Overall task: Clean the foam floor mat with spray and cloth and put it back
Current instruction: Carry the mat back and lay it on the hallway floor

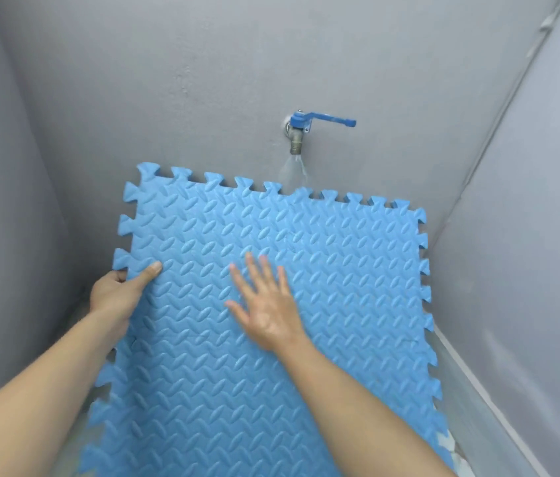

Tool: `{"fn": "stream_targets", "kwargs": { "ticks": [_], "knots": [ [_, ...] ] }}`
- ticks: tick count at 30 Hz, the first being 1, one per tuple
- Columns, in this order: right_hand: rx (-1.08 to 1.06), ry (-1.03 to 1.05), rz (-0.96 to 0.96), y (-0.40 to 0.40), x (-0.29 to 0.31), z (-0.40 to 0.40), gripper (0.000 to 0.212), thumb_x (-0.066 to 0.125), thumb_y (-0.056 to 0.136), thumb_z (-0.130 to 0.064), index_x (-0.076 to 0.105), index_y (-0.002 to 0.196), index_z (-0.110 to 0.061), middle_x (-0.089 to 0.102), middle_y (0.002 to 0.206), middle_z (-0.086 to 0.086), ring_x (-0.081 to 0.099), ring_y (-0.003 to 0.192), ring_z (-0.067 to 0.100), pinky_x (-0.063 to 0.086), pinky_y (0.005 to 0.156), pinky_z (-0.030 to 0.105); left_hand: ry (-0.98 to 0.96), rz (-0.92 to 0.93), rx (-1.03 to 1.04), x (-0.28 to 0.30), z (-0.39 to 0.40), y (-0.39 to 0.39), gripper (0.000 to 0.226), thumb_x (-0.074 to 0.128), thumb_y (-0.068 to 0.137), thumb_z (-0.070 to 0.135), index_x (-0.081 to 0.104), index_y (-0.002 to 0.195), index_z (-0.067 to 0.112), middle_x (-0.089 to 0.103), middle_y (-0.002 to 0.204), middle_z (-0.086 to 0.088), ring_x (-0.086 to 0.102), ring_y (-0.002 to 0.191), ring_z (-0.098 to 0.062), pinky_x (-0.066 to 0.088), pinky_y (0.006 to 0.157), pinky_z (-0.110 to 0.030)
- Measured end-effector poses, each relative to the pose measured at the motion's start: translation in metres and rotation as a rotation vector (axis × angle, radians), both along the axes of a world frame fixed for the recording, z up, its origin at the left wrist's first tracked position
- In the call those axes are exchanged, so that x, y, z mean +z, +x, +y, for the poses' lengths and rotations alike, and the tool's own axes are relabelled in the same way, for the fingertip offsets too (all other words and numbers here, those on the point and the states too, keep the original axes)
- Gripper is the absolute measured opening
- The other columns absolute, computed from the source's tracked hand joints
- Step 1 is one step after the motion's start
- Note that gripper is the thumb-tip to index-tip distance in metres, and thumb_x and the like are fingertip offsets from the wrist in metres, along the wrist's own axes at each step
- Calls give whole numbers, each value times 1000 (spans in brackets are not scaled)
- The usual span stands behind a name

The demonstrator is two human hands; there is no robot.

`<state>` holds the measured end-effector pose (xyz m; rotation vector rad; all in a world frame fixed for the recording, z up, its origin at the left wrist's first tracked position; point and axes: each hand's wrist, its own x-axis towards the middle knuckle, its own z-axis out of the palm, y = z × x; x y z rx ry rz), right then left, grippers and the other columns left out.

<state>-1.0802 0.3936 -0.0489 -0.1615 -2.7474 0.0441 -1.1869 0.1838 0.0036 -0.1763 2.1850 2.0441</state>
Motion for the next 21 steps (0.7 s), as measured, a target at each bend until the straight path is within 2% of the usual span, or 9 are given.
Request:
{"fn": "stream_targets", "kwargs": {
  "ticks": [3,5,7,9,11,14,16,19,21],
  "knots": [
    [76,81,-62,3,2,-6,68,29,96,-54,23,155,-20,13,164,5,8,152,25,8,122,50,6,-21,-21,-8,21,6,42,81,72,39,65,100,11,66,109,-1,59,92,-18,44,81,-30],
    [-86,-13,-21,15,18,24,61,30,101,-47,26,154,-17,17,163,5,11,152,22,6,123,46,-14,-30,-21,-10,24,3,58,81,70,45,62,111,8,62,121,2,56,106,-20,44,90,-33],
    [-288,-227,133,32,50,63,49,36,103,-35,40,146,-10,37,155,8,28,146,24,18,119,39,-24,-31,-36,-12,25,-1,79,81,67,50,56,129,7,54,138,-1,51,124,-24,41,103,-39],
    [-423,-392,365,45,98,89,41,39,103,-24,48,139,-6,50,144,11,43,135,27,33,108,37,-13,-17,-40,-14,23,-3,85,80,68,50,50,136,8,48,144,-3,45,131,-26,37,107,-40],
    [-439,-424,549,45,146,95,43,40,103,-22,45,143,-6,48,145,11,44,133,26,35,105,36,-18,-13,-49,-13,24,-1,86,81,66,50,51,135,8,51,142,-5,48,128,-26,38,104,-40],
    [-326,-339,720,29,209,88,50,42,102,-24,36,148,-6,41,149,9,39,137,24,33,107,32,-11,-18,-59,-11,20,-1,84,83,62,51,56,128,7,55,136,-4,52,122,-25,40,99,-38],
    [-251,-245,693,13,240,83,52,41,102,-28,34,149,-6,40,150,11,37,137,27,31,110,35,-1,-13,-68,-10,15,-3,87,83,57,55,57,126,7,56,134,-4,53,121,-25,41,100,-39],
    [-218,-145,379,-15,267,80,51,34,103,-39,42,143,-8,48,141,17,37,135,31,26,115,43,-17,-19,-77,-11,1,-5,78,82,61,54,61,120,8,61,127,-4,56,114,-24,44,95,-37],
    [-266,-229,184,-31,277,77,51,29,102,-49,51,130,-12,49,133,16,38,131,33,28,112,46,-28,-14,-74,-13,-12,-6,75,81,62,54,62,118,8,64,123,-4,57,111,-24,44,92,-36]
  ]
}}
